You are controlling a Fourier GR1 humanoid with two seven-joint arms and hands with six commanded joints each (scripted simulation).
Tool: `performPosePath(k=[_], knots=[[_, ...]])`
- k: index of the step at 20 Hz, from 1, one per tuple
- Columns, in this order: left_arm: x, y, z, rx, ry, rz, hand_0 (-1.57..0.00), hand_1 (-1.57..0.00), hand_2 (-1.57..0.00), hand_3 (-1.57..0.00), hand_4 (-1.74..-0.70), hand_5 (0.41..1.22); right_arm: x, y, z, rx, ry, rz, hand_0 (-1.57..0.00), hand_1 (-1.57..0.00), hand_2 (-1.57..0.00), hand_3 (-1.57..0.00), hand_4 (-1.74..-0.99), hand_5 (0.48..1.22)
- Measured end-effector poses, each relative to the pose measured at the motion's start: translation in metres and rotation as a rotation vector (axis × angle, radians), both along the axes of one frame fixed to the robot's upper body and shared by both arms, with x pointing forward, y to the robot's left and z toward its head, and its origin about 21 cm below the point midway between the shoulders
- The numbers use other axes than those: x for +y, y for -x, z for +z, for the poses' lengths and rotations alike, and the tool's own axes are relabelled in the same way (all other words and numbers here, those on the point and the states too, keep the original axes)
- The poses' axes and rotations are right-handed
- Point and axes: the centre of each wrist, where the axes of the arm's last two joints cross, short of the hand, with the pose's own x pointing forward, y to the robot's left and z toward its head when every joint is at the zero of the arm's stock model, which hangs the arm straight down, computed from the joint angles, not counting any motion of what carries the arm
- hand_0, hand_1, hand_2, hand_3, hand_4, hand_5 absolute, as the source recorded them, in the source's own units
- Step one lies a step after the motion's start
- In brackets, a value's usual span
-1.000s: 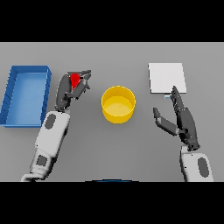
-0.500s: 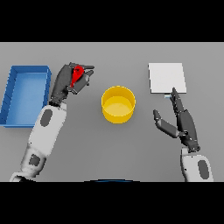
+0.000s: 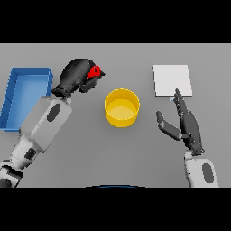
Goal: Pick up the red beaker and tilt it to pour out 1 green nut into yellow bowl. Pick up the yellow bowl and place it on the metallic measuring scale.
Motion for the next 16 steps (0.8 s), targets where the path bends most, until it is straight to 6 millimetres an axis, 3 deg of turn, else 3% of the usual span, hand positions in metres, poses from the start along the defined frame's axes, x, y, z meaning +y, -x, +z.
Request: performPosePath(k=[4, 7, 10, 16], knots=[[-0.013, -0.004, 0.007, 0.015, -0.278, -0.096, -1.57, -1.57, -1.57, -1.57, -1.73, 1.196, -0.004, 0.004, 0.001, 0.008, 0.016, -0.010, 0.00, 0.00, 0.00, 0.00, -1.290, 0.694], [-0.021, -0.008, 0.016, 0.039, -0.461, -0.152, -1.57, -1.57, -1.57, -1.57, -1.61, 1.208, -0.003, 0.003, -0.003, 0.032, -0.007, -0.013, 0.00, 0.00, 0.00, 0.00, -1.284, 0.678], [-0.035, -0.014, 0.024, 0.041, -0.633, -0.198, -1.57, -1.57, -1.57, -1.36, -1.66, 1.214, -0.002, 0.004, -0.004, 0.040, -0.051, -0.026, 0.00, 0.00, 0.00, 0.00, -1.279, 0.651], [-0.066, -0.019, 0.034, 0.009, -0.939, -0.254, -1.57, -1.57, -1.57, -1.20, -1.71, 1.219, -0.004, -0.001, -0.004, 0.064, -0.097, -0.029, 0.00, 0.00, 0.00, 0.00, -1.301, 0.607]])
